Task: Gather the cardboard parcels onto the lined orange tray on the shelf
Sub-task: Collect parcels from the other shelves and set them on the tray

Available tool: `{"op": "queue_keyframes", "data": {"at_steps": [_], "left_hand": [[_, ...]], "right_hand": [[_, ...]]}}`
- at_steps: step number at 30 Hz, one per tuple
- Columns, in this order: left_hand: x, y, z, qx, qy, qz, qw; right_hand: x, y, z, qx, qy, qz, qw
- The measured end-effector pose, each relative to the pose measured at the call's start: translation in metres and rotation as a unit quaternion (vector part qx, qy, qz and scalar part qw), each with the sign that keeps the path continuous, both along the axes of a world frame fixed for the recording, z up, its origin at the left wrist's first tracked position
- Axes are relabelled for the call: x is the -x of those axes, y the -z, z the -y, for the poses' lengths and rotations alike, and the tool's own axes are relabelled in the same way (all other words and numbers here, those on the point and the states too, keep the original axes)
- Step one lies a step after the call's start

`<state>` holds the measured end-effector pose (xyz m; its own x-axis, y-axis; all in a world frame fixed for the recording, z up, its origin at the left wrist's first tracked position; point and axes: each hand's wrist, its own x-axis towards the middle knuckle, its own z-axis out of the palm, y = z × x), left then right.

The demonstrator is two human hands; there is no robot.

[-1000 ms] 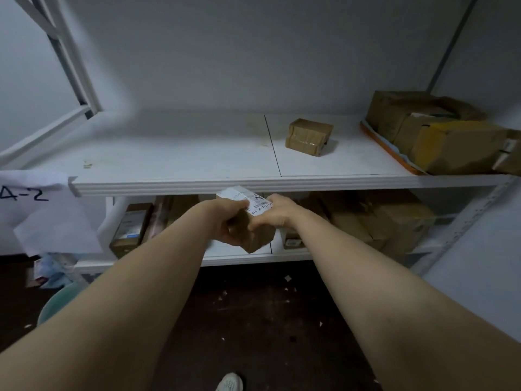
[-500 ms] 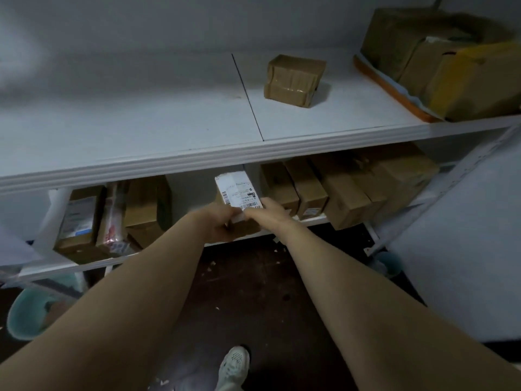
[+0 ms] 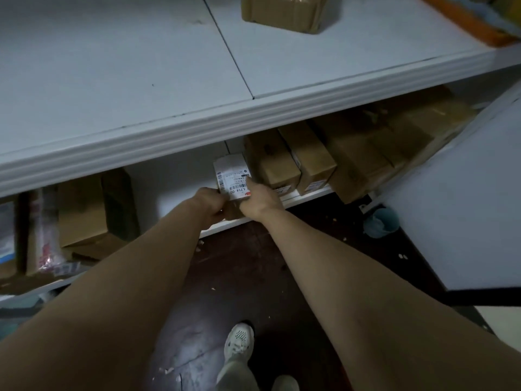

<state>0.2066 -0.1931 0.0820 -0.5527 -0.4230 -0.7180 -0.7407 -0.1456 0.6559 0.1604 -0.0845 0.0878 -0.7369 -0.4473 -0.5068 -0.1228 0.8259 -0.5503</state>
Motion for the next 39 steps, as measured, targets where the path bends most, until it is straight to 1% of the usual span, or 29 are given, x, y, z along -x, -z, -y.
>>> {"op": "queue_keyframes", "data": {"at_steps": [6, 7, 10, 11, 13, 16, 18, 21, 23, 27, 30, 35, 39], "left_hand": [[0.017, 0.020, 0.007, -0.035, 0.017, 0.006, 0.999], [0.019, 0.021, 0.007, -0.039, 0.018, 0.006, 0.999], [0.027, 0.027, 0.005, -0.044, 0.015, -0.002, 0.999], [0.030, 0.027, 0.004, -0.040, 0.009, -0.004, 0.999], [0.035, 0.030, 0.004, -0.034, 0.012, -0.010, 0.999], [0.038, 0.030, 0.003, -0.033, 0.036, -0.007, 0.999], [0.037, 0.028, 0.002, -0.019, 0.050, 0.004, 0.999], [0.033, 0.016, -0.005, 0.027, 0.075, 0.026, 0.997], [0.030, 0.002, -0.010, 0.052, 0.090, 0.029, 0.994], [0.018, -0.049, -0.027, 0.093, 0.116, 0.011, 0.989], [0.006, -0.089, -0.046, 0.091, 0.140, 0.003, 0.986], [-0.015, -0.162, -0.086, 0.091, 0.184, -0.020, 0.979], [-0.019, -0.216, -0.103, 0.093, 0.197, -0.053, 0.975]], "right_hand": [[0.015, 0.022, 0.016, -0.054, -0.027, -0.038, 0.997], [0.016, 0.023, 0.017, -0.058, -0.032, -0.060, 0.996], [0.016, 0.028, 0.016, -0.070, -0.061, -0.161, 0.983], [0.015, 0.029, 0.015, -0.072, -0.078, -0.175, 0.979], [0.016, 0.034, 0.016, -0.070, -0.102, -0.158, 0.980], [0.021, 0.037, 0.016, -0.067, -0.110, -0.128, 0.983], [0.023, 0.033, 0.014, -0.066, -0.109, -0.119, 0.985], [0.021, 0.020, 0.005, -0.066, -0.090, -0.117, 0.987], [0.018, 0.005, -0.002, -0.065, -0.087, -0.122, 0.987], [0.008, -0.039, -0.019, -0.050, -0.095, -0.135, 0.985], [-0.005, -0.081, -0.038, -0.042, -0.104, -0.144, 0.983], [-0.027, -0.150, -0.077, -0.033, -0.138, -0.213, 0.967], [-0.029, -0.196, -0.097, -0.016, -0.134, -0.269, 0.954]]}}
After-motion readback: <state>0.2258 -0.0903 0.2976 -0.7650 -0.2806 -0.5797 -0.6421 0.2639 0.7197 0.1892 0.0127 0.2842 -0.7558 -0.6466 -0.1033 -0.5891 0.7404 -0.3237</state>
